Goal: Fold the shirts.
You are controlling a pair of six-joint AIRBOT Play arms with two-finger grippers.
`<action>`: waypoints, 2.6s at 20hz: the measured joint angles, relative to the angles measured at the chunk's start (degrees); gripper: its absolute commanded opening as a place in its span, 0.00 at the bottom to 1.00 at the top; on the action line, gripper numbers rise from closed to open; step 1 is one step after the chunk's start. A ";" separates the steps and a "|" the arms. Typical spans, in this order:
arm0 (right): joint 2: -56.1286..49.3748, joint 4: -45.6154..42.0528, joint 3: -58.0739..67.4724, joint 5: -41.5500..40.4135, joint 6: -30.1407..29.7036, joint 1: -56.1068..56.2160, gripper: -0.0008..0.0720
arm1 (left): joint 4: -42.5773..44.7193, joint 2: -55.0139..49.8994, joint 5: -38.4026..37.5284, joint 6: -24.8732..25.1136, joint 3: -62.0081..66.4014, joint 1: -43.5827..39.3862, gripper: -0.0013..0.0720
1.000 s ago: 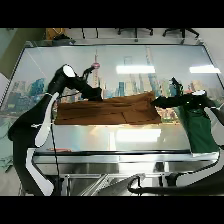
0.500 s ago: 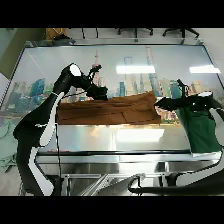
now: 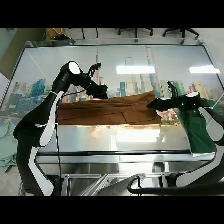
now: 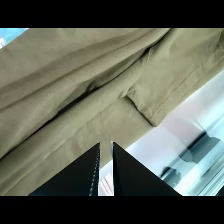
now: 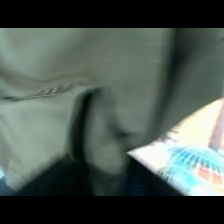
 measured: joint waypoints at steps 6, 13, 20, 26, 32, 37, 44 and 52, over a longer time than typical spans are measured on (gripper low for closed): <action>2.69 4.09 2.21 4.83 1.42 0.15 0.04 | 0.24 -2.38 3.04 0.00 0.04 -3.17 0.16; 15.26 4.11 14.60 18.12 10.60 -1.09 0.04 | -0.48 -10.32 8.15 -2.45 0.04 -12.44 0.16; 21.22 -4.85 20.26 24.59 16.02 -1.16 0.04 | -6.91 -11.37 16.09 -3.43 0.13 -17.90 0.16; 19.91 -6.84 20.79 25.11 17.42 0.98 0.04 | -13.55 0.20 9.25 -0.24 0.15 -9.46 0.16; 16.59 -5.62 20.83 12.44 18.03 19.47 0.04 | -15.69 17.90 5.16 0.90 0.17 6.16 0.16; 4.90 -3.93 20.85 -17.49 13.66 45.70 0.40 | -16.09 27.87 4.66 2.23 0.15 15.45 0.16; -4.85 -3.50 20.85 -47.34 -0.74 63.21 0.57 | -16.04 29.09 2.27 4.24 0.11 15.76 0.16; 9.97 -8.15 20.92 -20.22 7.91 42.10 0.58 | -16.44 28.00 -0.11 4.61 0.09 15.80 0.16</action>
